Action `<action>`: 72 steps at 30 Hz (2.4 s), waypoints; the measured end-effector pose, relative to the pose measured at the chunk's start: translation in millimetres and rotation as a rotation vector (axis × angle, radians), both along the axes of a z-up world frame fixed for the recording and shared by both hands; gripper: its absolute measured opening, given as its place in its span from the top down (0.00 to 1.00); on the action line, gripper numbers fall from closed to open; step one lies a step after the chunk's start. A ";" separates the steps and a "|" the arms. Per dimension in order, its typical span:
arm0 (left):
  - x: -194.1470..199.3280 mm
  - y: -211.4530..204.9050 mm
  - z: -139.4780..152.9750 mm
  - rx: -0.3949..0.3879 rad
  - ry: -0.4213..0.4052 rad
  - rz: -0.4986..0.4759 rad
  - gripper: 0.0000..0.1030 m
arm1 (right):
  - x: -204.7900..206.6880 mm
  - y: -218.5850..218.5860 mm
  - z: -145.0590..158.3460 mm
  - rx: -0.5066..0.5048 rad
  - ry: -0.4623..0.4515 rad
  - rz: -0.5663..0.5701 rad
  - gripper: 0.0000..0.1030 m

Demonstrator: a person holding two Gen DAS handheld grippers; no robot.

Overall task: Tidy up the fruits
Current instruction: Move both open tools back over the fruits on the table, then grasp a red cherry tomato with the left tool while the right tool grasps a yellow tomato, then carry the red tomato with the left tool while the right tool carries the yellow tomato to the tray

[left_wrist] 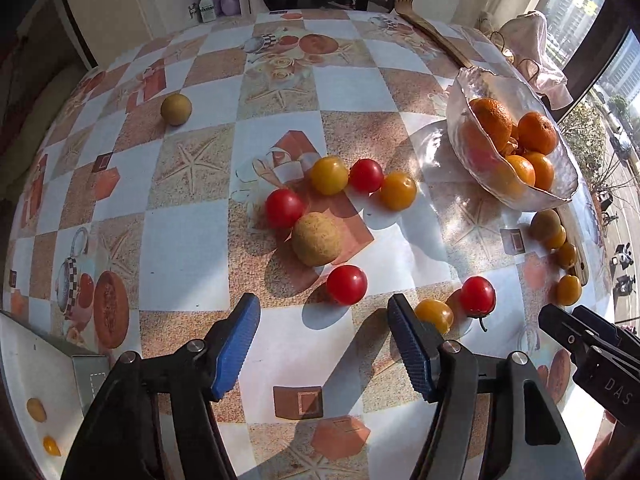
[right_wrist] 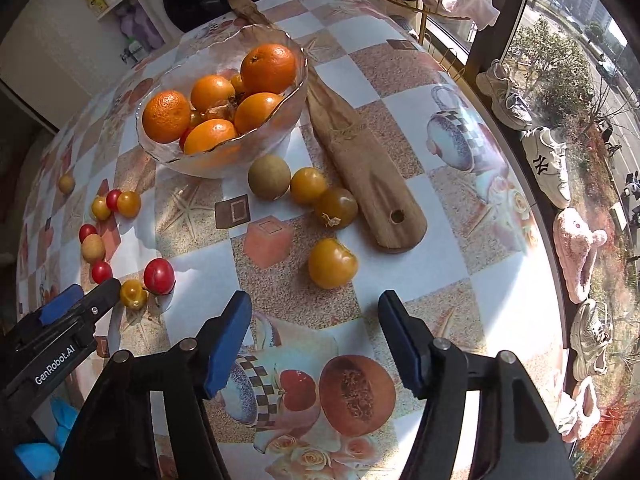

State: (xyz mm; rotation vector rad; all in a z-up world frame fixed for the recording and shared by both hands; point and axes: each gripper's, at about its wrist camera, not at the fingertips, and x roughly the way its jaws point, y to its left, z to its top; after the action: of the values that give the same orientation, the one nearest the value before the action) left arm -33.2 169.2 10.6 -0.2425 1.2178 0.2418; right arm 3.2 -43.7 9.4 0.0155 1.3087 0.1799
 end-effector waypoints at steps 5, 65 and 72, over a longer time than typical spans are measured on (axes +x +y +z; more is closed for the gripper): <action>0.9 -4.6 -1.0 0.028 0.000 0.017 0.35 | 4.7 6.0 0.0 -0.011 -0.026 0.015 0.38; -266.5 168.3 51.4 0.038 -0.036 0.311 0.80 | -148.0 240.6 46.5 0.157 0.057 0.520 0.74; -298.6 191.4 36.0 0.041 0.000 0.381 0.80 | -171.5 293.1 35.7 0.163 0.099 0.609 0.74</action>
State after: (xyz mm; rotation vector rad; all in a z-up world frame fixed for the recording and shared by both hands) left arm -331.8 360.6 46.6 -0.4391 1.1589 0.5967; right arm -168.4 249.4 45.1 -0.2412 1.3638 0.8127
